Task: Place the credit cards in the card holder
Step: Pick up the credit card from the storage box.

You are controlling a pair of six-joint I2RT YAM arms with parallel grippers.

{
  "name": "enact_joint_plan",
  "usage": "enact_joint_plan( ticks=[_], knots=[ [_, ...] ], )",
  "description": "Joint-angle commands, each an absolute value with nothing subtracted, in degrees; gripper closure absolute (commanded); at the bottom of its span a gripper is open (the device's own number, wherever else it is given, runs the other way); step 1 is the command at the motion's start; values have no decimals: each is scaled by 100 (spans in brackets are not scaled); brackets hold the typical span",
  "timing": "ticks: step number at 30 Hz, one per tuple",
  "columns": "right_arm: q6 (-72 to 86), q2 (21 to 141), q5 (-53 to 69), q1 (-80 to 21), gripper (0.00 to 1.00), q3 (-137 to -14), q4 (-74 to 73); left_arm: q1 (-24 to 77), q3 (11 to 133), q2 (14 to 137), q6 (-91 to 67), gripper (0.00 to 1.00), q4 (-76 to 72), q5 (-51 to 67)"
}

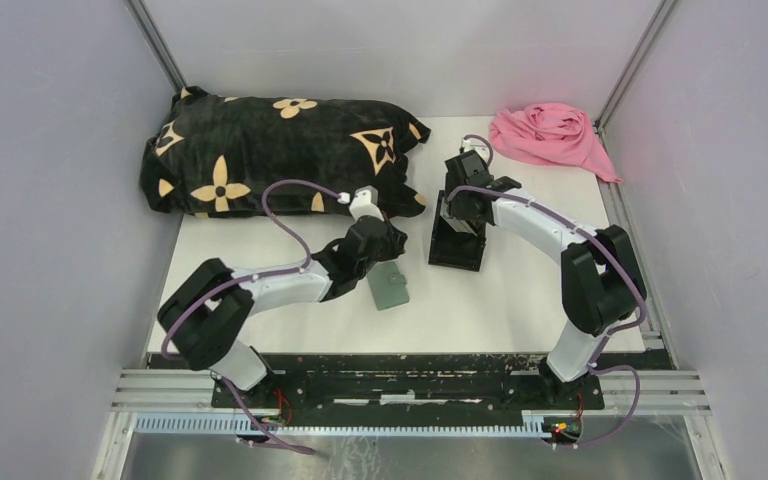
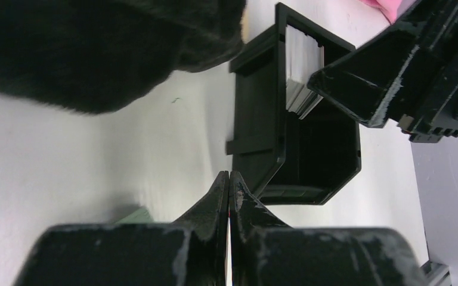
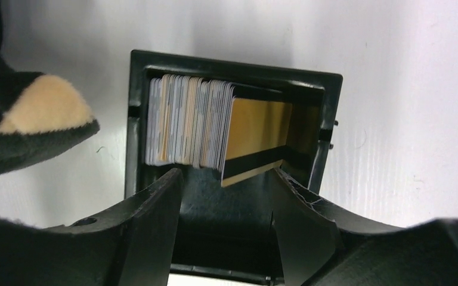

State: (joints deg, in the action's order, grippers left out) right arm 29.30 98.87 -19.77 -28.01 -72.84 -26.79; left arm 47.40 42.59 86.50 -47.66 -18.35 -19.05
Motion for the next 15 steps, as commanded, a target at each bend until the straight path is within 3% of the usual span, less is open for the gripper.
enact_joint_plan(
  ticks=[1, 15],
  knots=[
    [3035, 10069, -1694, -2615, 38, -7597, -2406, 4764, 4925, 9334, -4302, 97, -2315, -1483],
    [3313, 10356, -1118, -2271, 39, -7641, -2285, 4702, 5727, 10610, -4275, 97, -2867, -673]
  ],
)
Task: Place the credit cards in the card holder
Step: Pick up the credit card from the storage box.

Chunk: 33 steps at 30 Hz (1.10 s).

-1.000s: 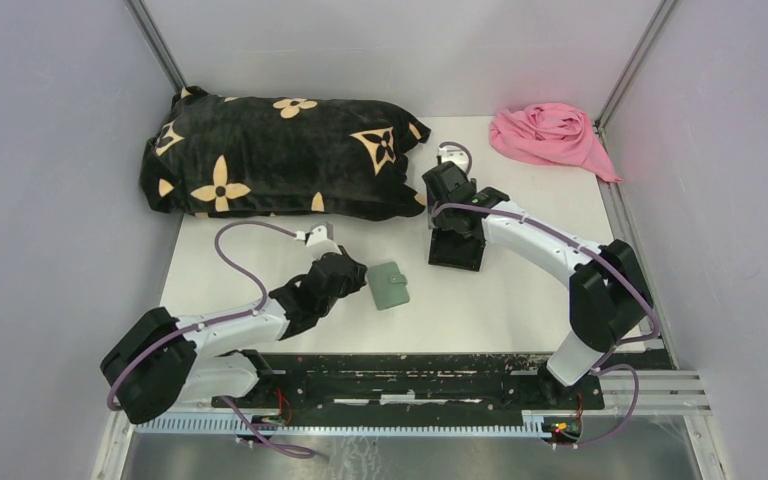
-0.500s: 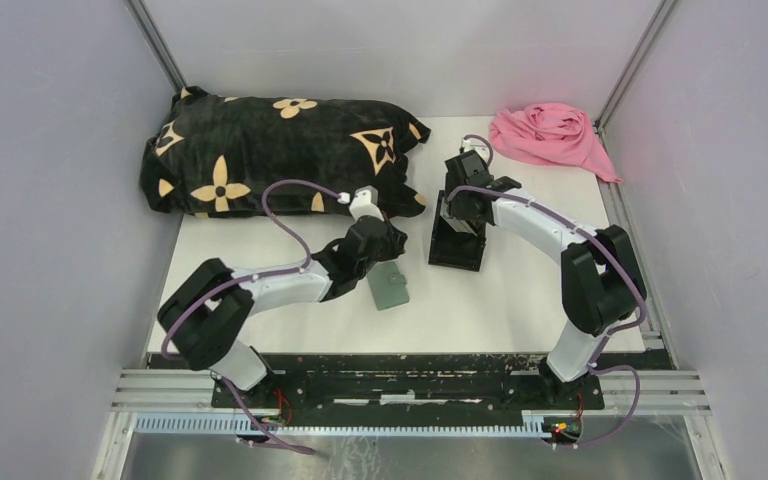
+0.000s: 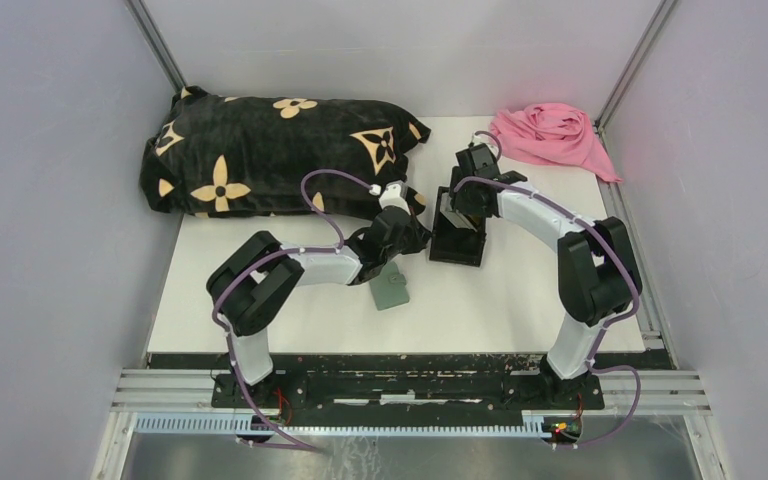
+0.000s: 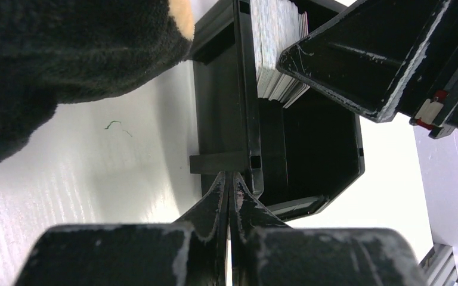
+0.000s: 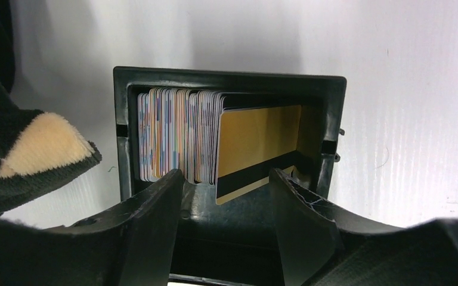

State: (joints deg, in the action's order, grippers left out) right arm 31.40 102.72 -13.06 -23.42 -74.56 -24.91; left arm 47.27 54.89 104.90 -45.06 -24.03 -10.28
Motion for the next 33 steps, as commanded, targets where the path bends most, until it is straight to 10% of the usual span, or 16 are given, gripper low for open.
enact_joint_plan(
  ticks=[1, 33],
  knots=[
    [3346, 10362, -1090, -2271, 39, -7622, -2284, 4698, 5725, 10631, -4290, 97, -2902, -622],
    [3556, 10047, -311, -2185, 62, -7480, -1907, 4702, 5501, 10729, -4446, 97, -3131, -477]
  ],
)
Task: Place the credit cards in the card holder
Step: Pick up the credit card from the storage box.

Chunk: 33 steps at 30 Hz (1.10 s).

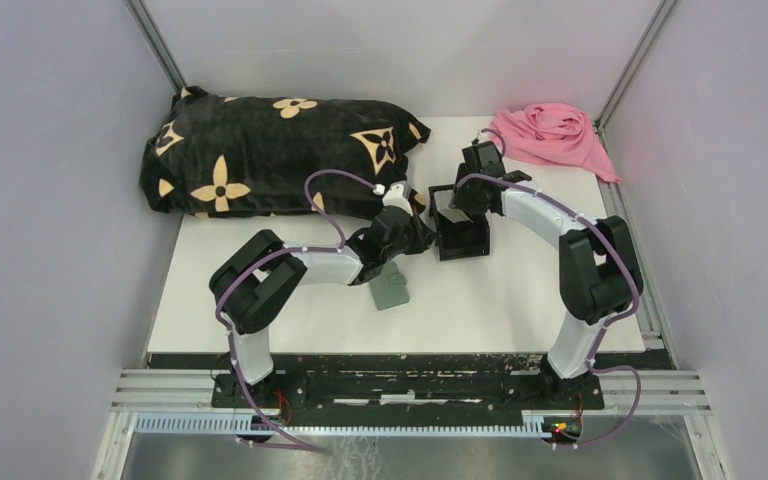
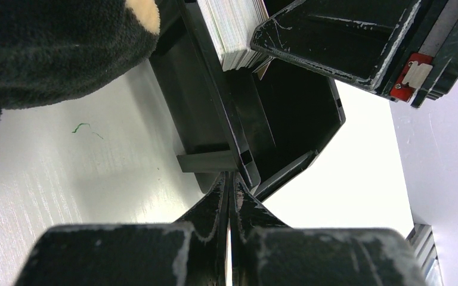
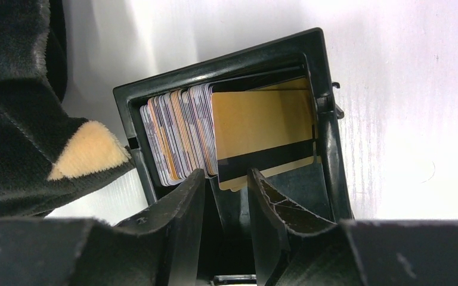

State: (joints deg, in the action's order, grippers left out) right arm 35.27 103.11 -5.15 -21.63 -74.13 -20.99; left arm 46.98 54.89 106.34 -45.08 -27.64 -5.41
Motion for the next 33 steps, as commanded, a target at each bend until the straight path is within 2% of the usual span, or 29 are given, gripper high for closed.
enact_joint_plan(
  ticks=[1, 33],
  knots=[
    [3554, 10038, -301, -2181, 63, -7488, -1907, 4702, 5510, 10736, -4447, 97, -3129, -471],
    [3119, 10015, -713, -2244, 79, -7801, -2147, 4673, 5525, 10773, -4386, 97, -3138, -439]
  ],
)
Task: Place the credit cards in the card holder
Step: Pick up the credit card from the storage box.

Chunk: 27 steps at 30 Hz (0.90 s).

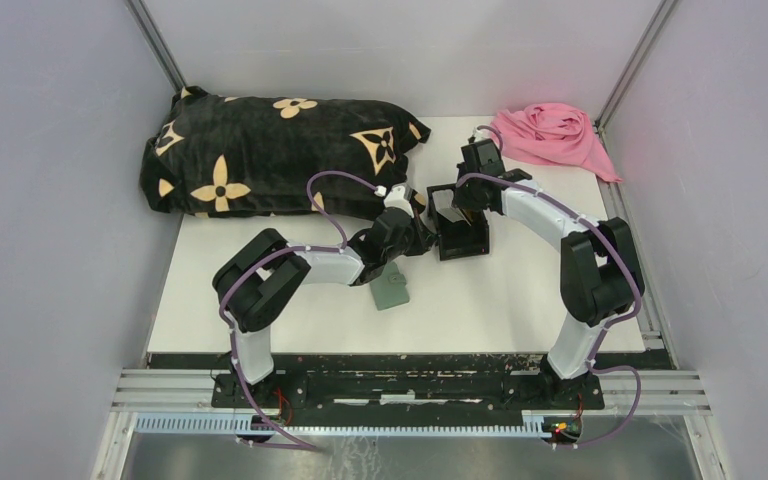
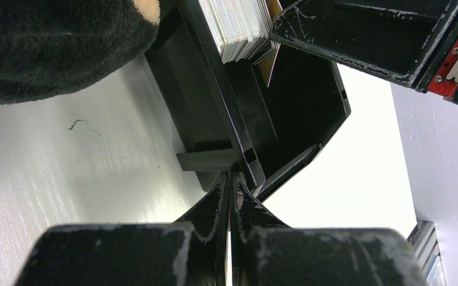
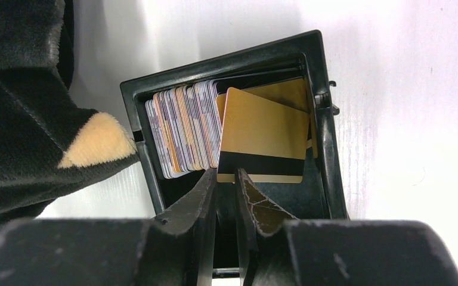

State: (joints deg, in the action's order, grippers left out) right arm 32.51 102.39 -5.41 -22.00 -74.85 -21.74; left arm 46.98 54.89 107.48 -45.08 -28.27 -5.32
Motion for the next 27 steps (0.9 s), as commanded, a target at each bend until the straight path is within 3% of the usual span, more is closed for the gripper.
enact_joint_plan(
  ticks=[1, 16, 20, 27],
  knots=[
    [3094, 10004, -765, -2258, 80, -7801, -2150, 4673, 5513, 10767, -4386, 97, -3144, -439],
    [2753, 9935, -1664, -2398, 85, -7952, -2483, 4647, 5399, 10696, -4401, 97, -3212, -448],
    [2720, 9933, -1818, -2392, 92, -7931, -2534, 4637, 5356, 10688, -4420, 97, -3249, -444],
    [2634, 9914, -2054, -2393, 95, -7910, -2649, 4629, 5330, 10646, -4430, 97, -3245, -453]
  ],
)
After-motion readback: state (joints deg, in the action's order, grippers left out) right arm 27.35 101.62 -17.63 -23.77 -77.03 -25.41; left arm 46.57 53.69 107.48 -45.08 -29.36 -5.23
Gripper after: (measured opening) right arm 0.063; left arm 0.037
